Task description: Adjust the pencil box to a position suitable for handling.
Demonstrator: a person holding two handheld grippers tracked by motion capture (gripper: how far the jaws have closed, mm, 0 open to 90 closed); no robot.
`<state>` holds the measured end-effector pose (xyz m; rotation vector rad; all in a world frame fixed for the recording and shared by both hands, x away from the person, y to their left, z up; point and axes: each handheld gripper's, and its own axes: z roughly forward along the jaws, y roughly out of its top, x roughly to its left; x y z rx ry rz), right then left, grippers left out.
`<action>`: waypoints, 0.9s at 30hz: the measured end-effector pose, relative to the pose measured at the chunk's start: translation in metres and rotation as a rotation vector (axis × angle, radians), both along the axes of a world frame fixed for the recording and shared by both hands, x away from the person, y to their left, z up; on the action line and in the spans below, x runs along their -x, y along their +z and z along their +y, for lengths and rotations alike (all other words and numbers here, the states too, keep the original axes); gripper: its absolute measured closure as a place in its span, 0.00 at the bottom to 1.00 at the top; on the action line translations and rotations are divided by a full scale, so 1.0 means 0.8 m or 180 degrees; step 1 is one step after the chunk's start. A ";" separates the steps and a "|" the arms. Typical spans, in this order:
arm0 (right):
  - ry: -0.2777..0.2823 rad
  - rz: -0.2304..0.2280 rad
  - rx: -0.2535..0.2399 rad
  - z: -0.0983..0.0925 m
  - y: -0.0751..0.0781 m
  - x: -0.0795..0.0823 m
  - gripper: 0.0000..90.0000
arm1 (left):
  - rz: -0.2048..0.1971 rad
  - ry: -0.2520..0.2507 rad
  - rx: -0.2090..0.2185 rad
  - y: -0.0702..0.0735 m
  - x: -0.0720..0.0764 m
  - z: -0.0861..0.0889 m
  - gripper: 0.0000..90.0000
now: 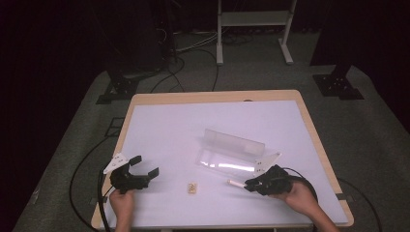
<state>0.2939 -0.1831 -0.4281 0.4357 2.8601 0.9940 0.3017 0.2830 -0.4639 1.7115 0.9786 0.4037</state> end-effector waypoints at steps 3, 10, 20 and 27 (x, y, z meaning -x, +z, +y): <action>0.0006 -0.0012 0.0015 0.001 0.003 -0.002 0.87 | -0.0002 0.0001 -0.0002 0.000 0.000 0.000 0.00; -0.0003 -0.0026 0.0020 0.006 0.014 -0.013 0.87 | -0.0002 0.0001 -0.0001 0.000 0.000 0.000 0.00; -0.0020 -0.0049 0.0055 0.015 0.030 -0.028 0.87 | 0.0003 0.0005 0.0007 0.000 0.000 0.000 0.00; -0.0036 -0.0067 0.0077 0.022 0.039 -0.042 0.87 | 0.0001 -0.0003 -0.0008 0.000 0.000 0.000 0.00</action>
